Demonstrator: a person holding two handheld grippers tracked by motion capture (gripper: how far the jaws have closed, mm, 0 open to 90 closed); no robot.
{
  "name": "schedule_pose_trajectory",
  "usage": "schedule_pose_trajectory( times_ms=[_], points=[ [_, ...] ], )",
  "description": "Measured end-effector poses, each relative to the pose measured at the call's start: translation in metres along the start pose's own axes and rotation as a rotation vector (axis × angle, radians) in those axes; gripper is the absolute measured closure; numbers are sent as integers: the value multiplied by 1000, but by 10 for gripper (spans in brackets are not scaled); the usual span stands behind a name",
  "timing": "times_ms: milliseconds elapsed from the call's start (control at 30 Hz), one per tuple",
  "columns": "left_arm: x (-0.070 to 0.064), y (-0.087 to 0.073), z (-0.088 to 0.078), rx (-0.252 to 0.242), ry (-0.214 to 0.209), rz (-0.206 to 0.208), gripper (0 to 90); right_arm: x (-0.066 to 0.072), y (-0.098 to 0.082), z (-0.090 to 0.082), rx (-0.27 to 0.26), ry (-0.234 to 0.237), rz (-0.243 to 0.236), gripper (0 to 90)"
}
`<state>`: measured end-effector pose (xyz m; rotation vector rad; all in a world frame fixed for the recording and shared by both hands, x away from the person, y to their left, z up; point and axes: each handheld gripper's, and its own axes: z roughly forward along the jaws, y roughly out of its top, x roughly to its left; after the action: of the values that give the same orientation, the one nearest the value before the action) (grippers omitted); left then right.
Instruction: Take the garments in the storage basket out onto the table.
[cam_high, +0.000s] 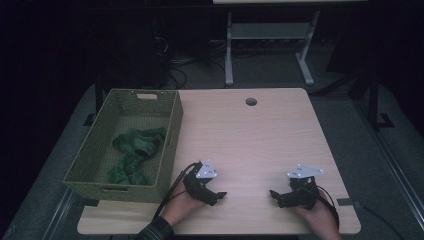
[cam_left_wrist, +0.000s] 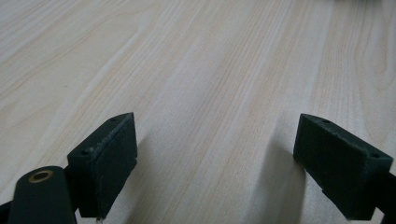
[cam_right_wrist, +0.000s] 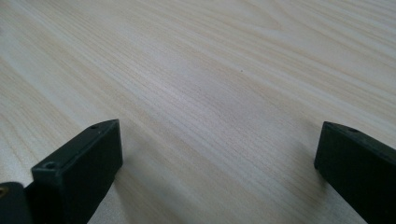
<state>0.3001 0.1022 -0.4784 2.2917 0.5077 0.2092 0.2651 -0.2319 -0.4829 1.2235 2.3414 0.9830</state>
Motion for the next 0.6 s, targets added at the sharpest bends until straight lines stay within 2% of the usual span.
schedule_pose_trajectory(
  times_ms=[367,433,467,600],
  points=[
    [0,2,0,12,1,-4,128,0,0,0,0,-1,0,8],
    [1,3,0,20,-4,-11,128,0,0,0,2,0,4,8],
    [1,4,0,11,-7,-30,134,0,0,0,2,0,4,8],
    [2,6,-1,35,-15,-27,136,0,0,0,1,0,4,8]
  ],
)
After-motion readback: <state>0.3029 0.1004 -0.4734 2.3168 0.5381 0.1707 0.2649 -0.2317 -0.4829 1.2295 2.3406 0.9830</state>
